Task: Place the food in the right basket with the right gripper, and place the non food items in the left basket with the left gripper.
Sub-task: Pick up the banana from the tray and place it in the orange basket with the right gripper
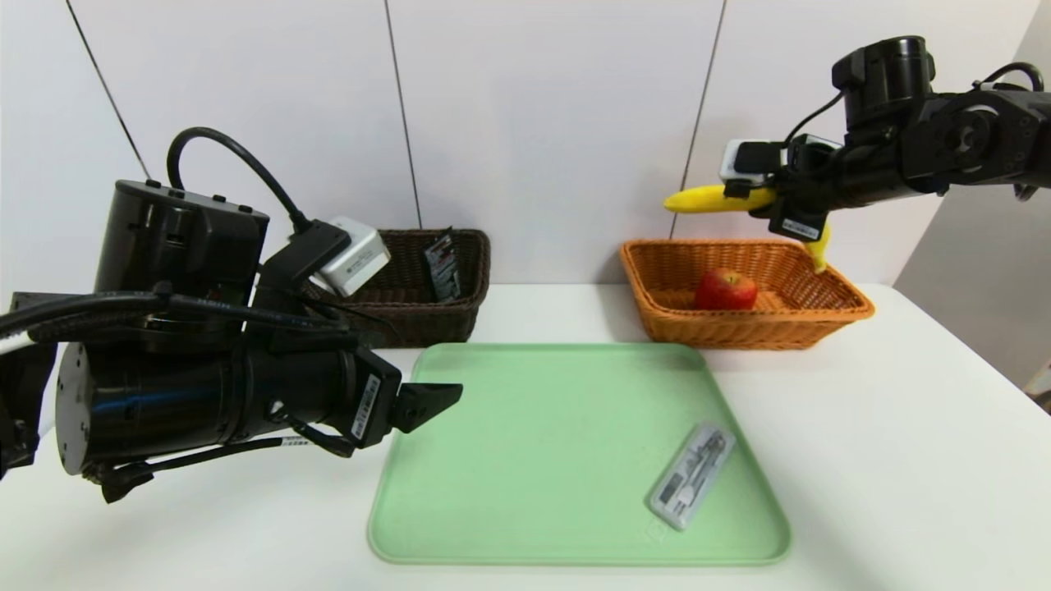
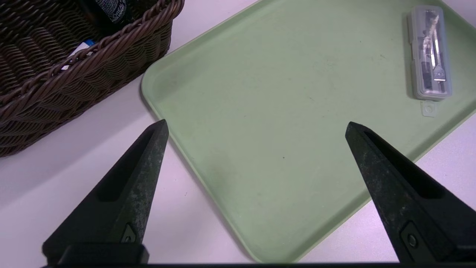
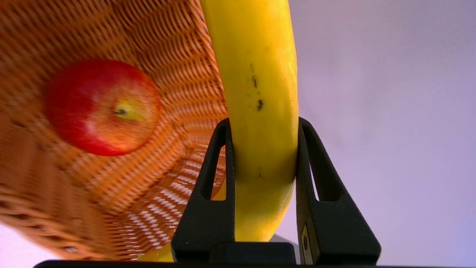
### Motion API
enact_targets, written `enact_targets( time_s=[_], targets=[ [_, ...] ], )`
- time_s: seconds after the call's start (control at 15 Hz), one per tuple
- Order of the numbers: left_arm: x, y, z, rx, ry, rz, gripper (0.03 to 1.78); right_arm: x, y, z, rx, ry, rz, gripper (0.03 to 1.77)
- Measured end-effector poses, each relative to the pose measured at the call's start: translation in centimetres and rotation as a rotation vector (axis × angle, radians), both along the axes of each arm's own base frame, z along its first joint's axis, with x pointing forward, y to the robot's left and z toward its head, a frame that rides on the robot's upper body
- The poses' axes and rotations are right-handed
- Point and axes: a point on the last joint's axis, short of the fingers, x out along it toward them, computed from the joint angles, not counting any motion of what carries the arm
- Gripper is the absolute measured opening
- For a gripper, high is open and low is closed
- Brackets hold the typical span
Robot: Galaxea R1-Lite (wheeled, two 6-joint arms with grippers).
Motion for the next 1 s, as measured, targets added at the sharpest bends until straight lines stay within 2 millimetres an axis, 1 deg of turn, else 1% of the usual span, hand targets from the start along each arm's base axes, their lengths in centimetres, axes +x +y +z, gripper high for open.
enact_targets(
  time_s=[0.2,0.33,0.6,0.87,1.0],
  targets=[
    [0.1,-0.1,-0.1,0.002,0.003,0.001,1.69,0.5,-0.1,-0.7,-0.080,0.010,0.034,0.44],
    [0.2,-0.1,-0.2,0.003,0.004,0.000,1.69,0.9,-0.2,-1.4,-0.123,0.028,0.052,0.44],
    [0.3,-0.2,-0.2,-0.002,-0.002,-0.001,1.69,1.8,-0.3,-2.8,-0.172,0.053,0.075,0.44],
    [0.4,-0.3,-0.4,0.001,0.002,0.000,1.69,3.3,-0.7,-3.8,-0.220,0.004,0.055,0.44],
    [0.5,-0.3,-0.4,0.001,0.002,0.000,1.69,3.5,-0.7,-4.4,-0.222,0.021,0.057,0.44]
  ],
)
